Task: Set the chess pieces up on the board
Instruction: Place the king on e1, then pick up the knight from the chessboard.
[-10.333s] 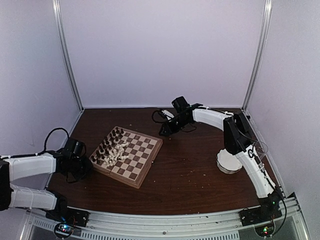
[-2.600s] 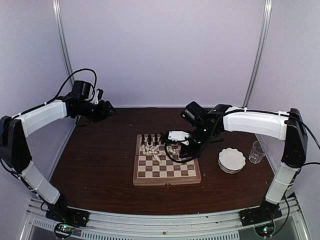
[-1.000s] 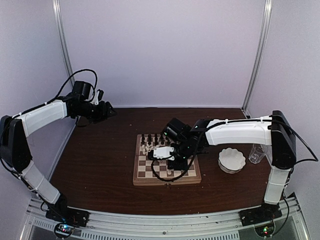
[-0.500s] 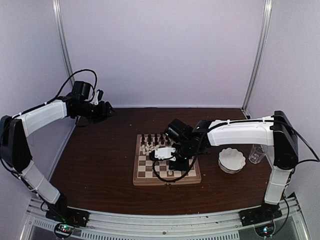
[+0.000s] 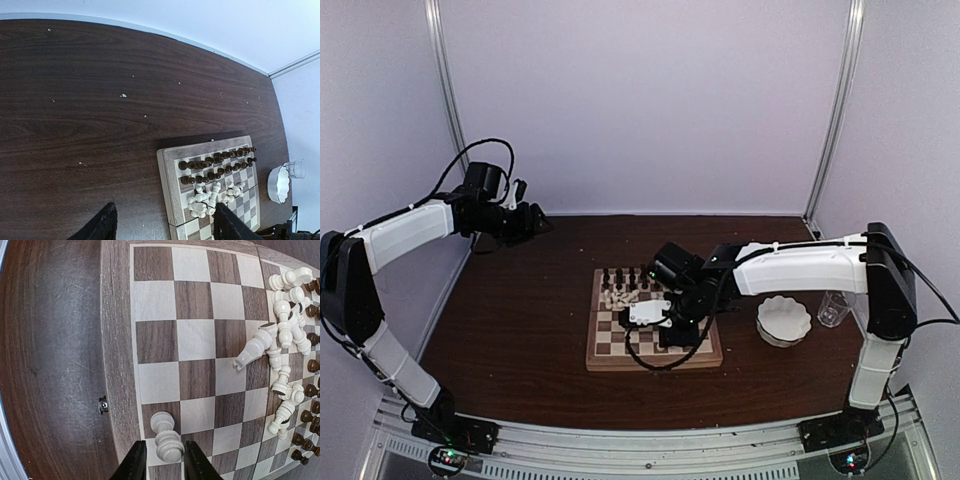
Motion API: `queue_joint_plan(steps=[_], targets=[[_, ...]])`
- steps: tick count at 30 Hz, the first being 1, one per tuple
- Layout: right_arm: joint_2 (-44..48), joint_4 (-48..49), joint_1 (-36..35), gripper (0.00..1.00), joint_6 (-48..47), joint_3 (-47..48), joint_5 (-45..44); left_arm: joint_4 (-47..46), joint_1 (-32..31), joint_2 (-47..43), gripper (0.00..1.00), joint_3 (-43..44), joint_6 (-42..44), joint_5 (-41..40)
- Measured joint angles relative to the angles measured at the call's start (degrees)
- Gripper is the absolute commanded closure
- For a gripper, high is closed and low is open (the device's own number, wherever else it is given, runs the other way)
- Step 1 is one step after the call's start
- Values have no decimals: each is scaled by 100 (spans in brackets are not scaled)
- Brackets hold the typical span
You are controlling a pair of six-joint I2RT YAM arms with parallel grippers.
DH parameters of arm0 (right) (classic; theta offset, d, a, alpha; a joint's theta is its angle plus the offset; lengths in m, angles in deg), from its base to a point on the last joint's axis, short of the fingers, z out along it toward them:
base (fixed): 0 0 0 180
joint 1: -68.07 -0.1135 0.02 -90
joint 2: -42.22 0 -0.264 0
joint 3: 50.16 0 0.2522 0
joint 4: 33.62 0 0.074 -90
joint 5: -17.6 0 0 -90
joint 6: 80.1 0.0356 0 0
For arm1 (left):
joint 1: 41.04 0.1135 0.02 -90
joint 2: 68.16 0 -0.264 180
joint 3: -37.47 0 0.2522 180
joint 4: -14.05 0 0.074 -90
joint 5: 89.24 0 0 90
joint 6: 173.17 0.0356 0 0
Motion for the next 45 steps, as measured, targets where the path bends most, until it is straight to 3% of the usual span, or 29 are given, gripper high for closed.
queue_joint_plan(steps=[4,13,20,25,29,31,40,45], targets=[[15,-72,-9,59,4,0,-17,0,0,0,34,0,0,-2],[308,-560,74,57,24,251,-166,0,0,2,34,0,11,61],[1755,-717,1167,57,72,164,374,-9,-105,2,38,15,374,142],[2535,-444,2264,56,203,-623,1008,437,-1010,87,39,490,1145,-516],[2828,-166,2830,56,326,-1526,1438,951,-2243,420,49,1060,1572,-1121],[2914,-48,2911,56,356,-1845,1569,1128,-2573,616,53,1137,1569,-1215],[3040,304,2999,56,284,-2236,1672,1711,-2656,1449,52,1108,1080,-1707],[3040,350,3005,56,192,-2236,1875,2031,-2688,1943,54,1539,785,-1952]])
